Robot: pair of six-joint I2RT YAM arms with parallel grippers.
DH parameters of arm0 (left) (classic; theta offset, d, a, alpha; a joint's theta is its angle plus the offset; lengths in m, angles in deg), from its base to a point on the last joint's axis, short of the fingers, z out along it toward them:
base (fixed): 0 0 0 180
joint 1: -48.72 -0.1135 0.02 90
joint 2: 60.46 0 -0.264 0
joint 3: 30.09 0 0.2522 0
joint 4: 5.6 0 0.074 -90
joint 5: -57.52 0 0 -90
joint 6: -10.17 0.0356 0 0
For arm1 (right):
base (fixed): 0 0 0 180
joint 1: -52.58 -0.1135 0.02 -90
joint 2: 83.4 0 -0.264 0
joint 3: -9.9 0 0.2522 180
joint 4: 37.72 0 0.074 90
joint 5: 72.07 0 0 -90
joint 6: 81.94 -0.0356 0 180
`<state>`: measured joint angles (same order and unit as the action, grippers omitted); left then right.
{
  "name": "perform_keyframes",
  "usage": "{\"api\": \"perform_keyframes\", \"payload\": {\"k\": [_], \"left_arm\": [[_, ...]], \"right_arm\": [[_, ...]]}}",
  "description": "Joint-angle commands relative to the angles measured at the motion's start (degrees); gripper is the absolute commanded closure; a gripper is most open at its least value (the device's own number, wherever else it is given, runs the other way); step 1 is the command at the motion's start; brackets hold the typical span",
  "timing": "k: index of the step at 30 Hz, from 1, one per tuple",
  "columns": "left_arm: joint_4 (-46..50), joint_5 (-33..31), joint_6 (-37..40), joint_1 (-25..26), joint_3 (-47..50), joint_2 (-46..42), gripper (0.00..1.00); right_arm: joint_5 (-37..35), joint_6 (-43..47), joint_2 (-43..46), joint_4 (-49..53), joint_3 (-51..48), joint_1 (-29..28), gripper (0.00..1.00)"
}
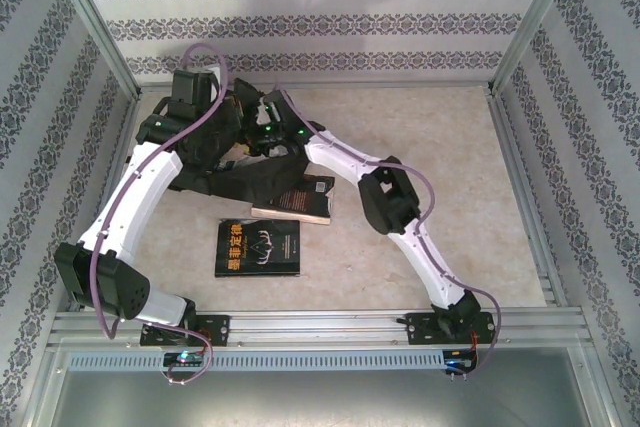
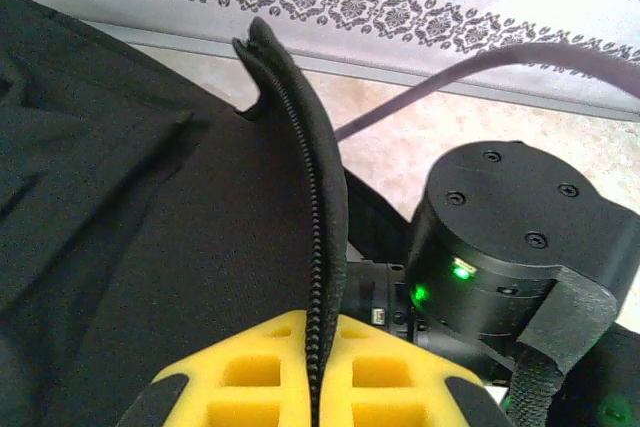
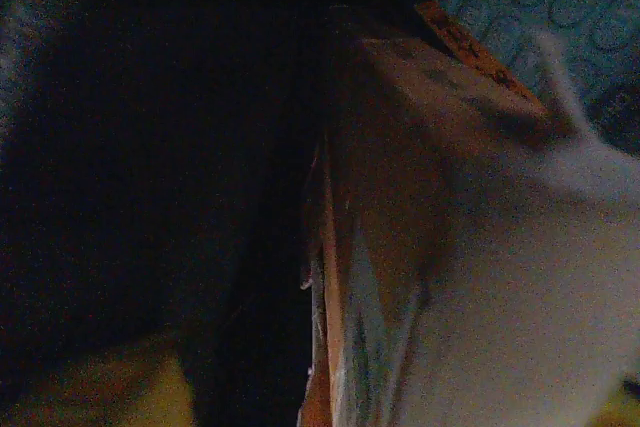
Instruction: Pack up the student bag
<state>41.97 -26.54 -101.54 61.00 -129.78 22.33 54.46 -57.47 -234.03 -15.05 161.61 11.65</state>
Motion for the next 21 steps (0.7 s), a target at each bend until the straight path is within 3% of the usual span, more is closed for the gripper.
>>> {"api": "perform_keyframes", "payload": {"k": [1, 5, 15, 21], "left_arm": [[-5.07, 1.52, -1.19, -0.57, -1.35, -0.87, 1.00], [-5.27, 1.11, -1.48, -1.83, -0.43, -0.66, 1.00], [-5.49, 4.97, -2.90, -3.92, 1.58, 1.23, 1.00], [-1.98, 19.04, -3.23, -3.45, -0.48, 7.00, 0.79]], "right_arm": [[-1.33, 4.46, 2.11, 6.12, 2.89, -0.28, 0.23], [-3.70, 10.75, 10.84, 6.45, -9.01, 1.17, 0.10], [-9.97, 27.41, 32.26, 13.61, -31.21, 3.93, 0.11], [-15.16, 29.60, 47.45, 9.51, -50.78, 4.47, 0.14]]}}
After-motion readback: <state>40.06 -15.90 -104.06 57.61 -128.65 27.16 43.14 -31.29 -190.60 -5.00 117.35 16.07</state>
